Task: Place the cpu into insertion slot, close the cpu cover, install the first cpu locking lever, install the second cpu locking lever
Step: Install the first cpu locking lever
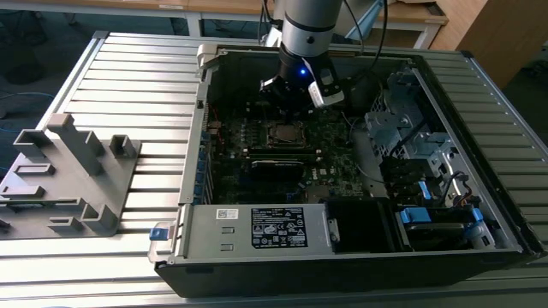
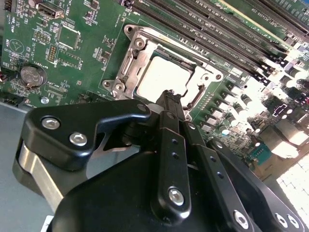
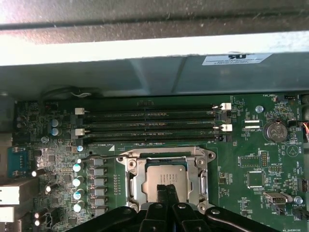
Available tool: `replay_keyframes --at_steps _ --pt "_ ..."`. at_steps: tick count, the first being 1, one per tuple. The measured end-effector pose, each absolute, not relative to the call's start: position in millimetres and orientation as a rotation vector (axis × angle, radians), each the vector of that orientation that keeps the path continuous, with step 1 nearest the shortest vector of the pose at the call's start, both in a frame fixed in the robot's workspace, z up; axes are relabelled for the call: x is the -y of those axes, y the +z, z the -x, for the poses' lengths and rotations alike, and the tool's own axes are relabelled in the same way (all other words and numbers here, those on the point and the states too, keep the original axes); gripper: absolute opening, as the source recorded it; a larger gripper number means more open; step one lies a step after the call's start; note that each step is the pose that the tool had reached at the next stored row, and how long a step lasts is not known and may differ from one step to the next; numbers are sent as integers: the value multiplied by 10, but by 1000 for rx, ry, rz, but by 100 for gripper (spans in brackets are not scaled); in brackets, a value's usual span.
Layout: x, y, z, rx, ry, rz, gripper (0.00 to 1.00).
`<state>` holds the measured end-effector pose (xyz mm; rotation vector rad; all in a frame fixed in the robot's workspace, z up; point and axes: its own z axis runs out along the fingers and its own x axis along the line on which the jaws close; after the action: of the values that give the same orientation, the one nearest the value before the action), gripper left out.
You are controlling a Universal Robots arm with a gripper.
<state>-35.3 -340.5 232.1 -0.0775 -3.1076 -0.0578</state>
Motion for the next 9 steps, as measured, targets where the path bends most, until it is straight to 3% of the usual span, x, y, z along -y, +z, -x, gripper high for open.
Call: replay_keyframes --at_steps 9 --pt "3405 2353 355 3108 -58 77 11"
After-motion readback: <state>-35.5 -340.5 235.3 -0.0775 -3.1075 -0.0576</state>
